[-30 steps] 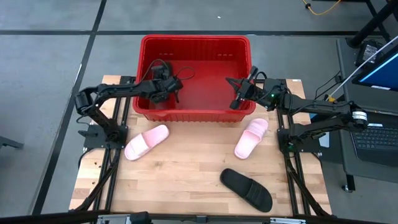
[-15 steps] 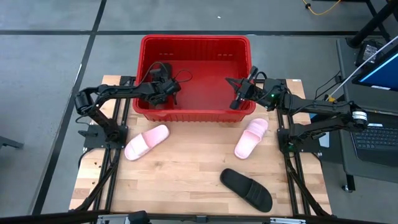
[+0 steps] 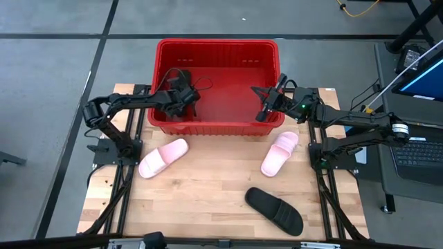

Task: Pick and place slides into bin
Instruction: Put the left black slide into the red bin

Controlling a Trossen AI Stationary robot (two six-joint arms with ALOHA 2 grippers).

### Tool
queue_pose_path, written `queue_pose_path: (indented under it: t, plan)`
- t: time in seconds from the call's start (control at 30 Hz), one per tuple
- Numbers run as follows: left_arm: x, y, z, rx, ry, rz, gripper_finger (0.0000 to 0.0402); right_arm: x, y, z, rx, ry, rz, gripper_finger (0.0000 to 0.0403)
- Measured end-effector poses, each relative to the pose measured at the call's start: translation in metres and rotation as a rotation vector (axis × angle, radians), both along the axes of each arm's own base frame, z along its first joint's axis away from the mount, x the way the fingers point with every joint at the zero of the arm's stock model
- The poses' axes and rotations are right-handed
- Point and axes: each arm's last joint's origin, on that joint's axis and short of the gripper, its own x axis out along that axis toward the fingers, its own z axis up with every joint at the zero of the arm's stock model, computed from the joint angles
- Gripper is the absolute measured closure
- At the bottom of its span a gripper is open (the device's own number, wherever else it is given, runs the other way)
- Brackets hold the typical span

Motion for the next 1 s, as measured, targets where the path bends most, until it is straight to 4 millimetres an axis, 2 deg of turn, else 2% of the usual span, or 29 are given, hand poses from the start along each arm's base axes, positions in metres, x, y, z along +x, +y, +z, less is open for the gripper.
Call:
queue_pose_path:
  t: [0.23,0.8,1.0]
  plan:
    - [-0.0067,0.0057,0.0006,0.053,-0.002,0.098,0.0398,-0.0001,0.0,-0.0018,0.008,0.016,0.0,0.0397]
    - [-0.0064,0.0063,-0.0009,0.001,-0.037,0.077,0.0398,-0.0001,0.0,-0.0025,0.01,0.024,0.0,0.0397]
    - [-0.0074,0.009,-0.0029,-0.088,-0.096,0.05,0.0385,-0.0002,0.0,-0.0026,0.009,0.025,0.0,0.0397]
